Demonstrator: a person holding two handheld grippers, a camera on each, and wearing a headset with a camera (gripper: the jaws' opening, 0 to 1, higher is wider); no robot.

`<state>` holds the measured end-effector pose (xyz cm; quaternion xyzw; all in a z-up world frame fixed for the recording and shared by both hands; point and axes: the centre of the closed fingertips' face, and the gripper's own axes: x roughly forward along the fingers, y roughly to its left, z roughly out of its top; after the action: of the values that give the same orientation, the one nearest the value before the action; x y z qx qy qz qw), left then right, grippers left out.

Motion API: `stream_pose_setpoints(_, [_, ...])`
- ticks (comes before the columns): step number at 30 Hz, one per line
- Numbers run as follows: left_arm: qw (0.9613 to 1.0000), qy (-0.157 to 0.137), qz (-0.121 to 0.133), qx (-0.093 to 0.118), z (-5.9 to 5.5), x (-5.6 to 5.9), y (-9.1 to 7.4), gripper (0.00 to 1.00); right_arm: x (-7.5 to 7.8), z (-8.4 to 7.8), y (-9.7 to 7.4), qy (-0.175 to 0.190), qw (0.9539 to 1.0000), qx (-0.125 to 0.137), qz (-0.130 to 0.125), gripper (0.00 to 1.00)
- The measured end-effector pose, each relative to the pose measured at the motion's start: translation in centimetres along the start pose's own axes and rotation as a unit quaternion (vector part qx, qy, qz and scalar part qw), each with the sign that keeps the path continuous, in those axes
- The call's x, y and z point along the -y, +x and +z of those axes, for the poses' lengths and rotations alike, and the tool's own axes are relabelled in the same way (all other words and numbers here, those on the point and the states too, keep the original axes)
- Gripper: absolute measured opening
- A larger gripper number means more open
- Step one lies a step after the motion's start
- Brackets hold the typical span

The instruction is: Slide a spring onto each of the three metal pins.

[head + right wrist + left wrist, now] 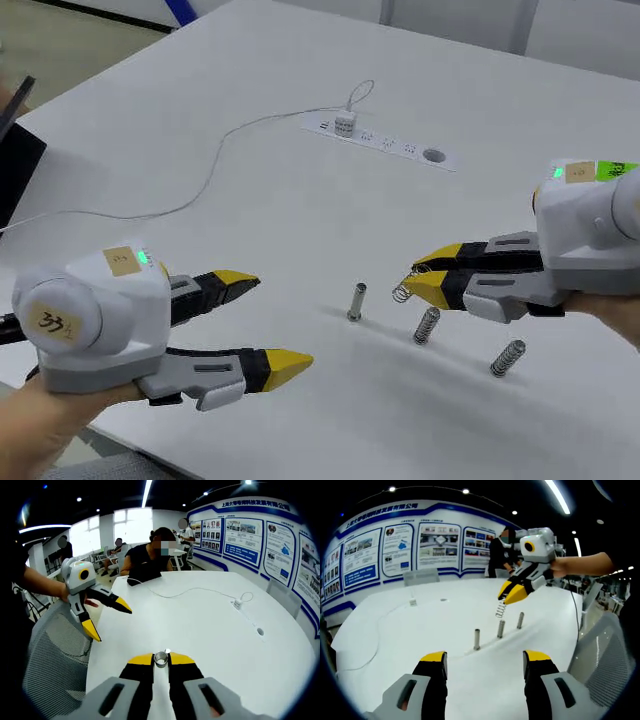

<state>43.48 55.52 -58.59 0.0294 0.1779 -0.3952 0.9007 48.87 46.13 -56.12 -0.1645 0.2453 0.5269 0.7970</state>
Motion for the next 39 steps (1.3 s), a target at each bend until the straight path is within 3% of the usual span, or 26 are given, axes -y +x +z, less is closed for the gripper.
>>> stream_pose_setpoints(16, [0.9997,-0.024,0.005,-0.001,-0.3,-0.4,0.0,0.72,1.7,0.7,2.6,0.016,0.9998,-0.004,-0.011,0.11])
stream_pose_setpoints(25, [0.9986,-0.053,0.006,-0.005,-0.8,-0.6,0.2,0.82,1.6,0.5,4.3,0.024,0.9996,-0.013,-0.010,0.11])
stream_pose_setpoints(39, [0.9986,-0.051,0.003,-0.017,-1.3,-0.4,0.4,0.91,1.5,-0.5,5.7,0.024,0.9987,-0.045,-0.010,0.11])
